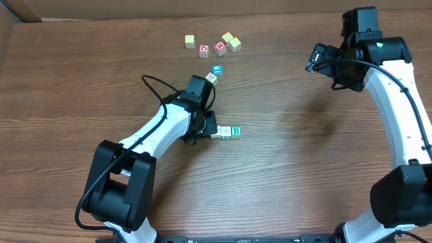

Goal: Flip 4 blocks
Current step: 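Set the hammer block against the I block and release, then raise the left gripper and move it to the blue T block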

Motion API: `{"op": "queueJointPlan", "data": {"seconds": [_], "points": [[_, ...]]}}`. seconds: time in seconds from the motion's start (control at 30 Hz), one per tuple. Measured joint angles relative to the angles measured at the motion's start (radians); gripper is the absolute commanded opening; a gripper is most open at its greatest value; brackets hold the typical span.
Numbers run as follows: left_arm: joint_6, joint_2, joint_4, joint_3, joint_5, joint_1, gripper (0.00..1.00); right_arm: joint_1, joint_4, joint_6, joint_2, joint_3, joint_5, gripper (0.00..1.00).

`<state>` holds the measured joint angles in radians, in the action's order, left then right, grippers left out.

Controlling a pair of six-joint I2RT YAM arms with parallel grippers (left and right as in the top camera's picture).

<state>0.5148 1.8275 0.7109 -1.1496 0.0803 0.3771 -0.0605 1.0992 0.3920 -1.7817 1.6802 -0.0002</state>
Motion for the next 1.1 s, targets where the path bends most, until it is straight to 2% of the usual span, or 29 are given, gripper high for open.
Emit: {"op": "queueJointPlan", "data": {"seconds": [0.23, 0.53, 0.7, 0.97, 1.1], "points": [[-0.022, 0.0, 0.259, -0.231, -0.053, -0.011, 0.11, 0.0, -0.001, 0.0, 0.0, 0.0, 0.0, 1.0], [-0.09, 0.0, 0.505, -0.568, -0.092, -0.013, 0.26, 0.0, 0.0, 0.0, 0.0, 0.0, 0.0, 1.0], [-0.1, 0.0, 0.556, -0.638, -0.103, -0.013, 0.24, 0.0, 0.0, 0.0, 0.0, 0.0, 0.0, 1.0], [-0.103, 0.0, 0.558, -0.645, -0.143, -0.013, 0.25, 0.0, -0.001, 0.0, 0.0, 0.0, 0.0, 1.0], [-0.105, 0.002, 0.563, -0.7, -0.149, -0.013, 0.29, 0.0, 0.0, 0.0, 0.0, 0.0, 0.0, 1.0]]}}
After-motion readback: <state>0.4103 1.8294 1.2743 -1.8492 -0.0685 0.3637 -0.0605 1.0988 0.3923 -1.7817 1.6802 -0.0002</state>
